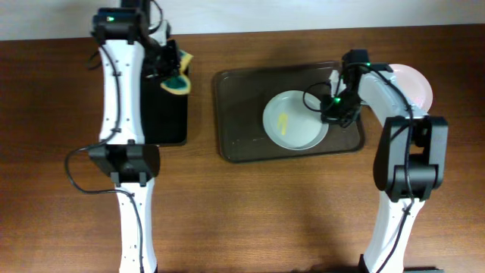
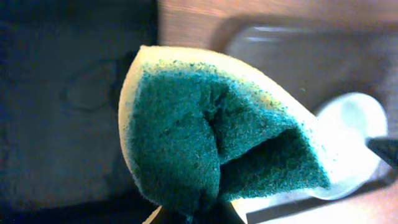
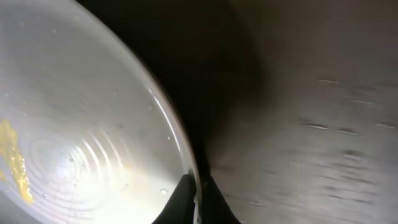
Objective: Clean dirty plates on tray and stack at the side
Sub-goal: 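Scrub the grey-green plate with the sponge in the left gripper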
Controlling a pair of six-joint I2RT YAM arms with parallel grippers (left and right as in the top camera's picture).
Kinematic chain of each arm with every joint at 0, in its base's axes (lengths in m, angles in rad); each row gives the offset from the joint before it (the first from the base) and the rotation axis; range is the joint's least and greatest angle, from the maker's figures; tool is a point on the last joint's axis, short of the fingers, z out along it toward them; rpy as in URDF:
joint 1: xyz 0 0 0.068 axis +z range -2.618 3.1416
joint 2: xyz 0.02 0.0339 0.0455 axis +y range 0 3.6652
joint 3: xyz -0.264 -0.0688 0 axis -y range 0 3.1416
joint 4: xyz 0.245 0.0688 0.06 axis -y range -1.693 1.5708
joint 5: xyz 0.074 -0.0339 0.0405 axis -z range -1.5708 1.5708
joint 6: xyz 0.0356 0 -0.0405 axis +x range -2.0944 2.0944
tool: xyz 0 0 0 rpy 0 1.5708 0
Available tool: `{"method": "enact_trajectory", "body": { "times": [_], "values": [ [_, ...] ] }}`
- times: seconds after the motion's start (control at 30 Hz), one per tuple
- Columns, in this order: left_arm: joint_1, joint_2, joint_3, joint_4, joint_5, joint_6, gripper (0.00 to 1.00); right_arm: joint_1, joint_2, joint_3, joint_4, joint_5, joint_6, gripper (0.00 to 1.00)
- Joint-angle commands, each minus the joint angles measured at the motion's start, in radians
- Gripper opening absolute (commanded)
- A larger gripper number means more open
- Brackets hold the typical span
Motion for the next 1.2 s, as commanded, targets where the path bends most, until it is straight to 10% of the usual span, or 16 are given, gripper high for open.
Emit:
{"method": "enact_trajectory", "body": {
  "times": [0.0,0.63,1.17],
  "values": [
    [-0.098,0.005,-0.014,0.002,0.032,-0.061,0.0,0.089,0.047,-0.042,0.027,0.014,0.069,0.04],
    [-0.427,0.005,-0.57,0.528,0.049,-0.316,0.0,0.135,0.047,-0.042,0.051,-0.059,0.177,0.04],
    [-0.445,0.006,-0.625,0.495,-0.149,-0.346,0.0,0.135,0.047,-0.042,0.057,-0.052,0.177,0.04]
  ]
}}
